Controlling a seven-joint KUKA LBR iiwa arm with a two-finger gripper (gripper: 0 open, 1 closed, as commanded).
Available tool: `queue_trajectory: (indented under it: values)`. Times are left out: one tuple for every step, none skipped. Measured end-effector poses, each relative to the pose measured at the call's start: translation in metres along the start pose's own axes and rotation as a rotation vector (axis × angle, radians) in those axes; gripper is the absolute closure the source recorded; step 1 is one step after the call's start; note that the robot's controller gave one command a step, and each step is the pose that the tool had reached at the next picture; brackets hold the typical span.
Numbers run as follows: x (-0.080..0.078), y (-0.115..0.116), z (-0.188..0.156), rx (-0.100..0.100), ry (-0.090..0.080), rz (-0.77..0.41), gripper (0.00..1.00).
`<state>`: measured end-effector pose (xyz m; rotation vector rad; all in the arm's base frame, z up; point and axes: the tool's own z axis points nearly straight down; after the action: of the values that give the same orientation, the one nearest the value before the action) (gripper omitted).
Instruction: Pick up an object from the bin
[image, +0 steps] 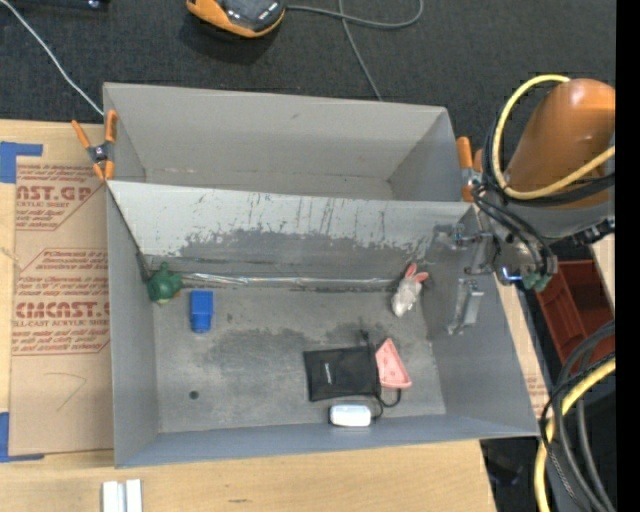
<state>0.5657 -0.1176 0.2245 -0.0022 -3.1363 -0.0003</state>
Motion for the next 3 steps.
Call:
queue_trajectory:
  values:
    - [-0.001, 0.001, -0.005, 0.001, -0.008, -0.002, 0.00]
    - [0.009, 0.015, 0.056, 0.000, -0.002, -0.309, 0.00]
    - [0.017, 0.062, 0.093, -0.002, -0.007, -0.170, 0.00]
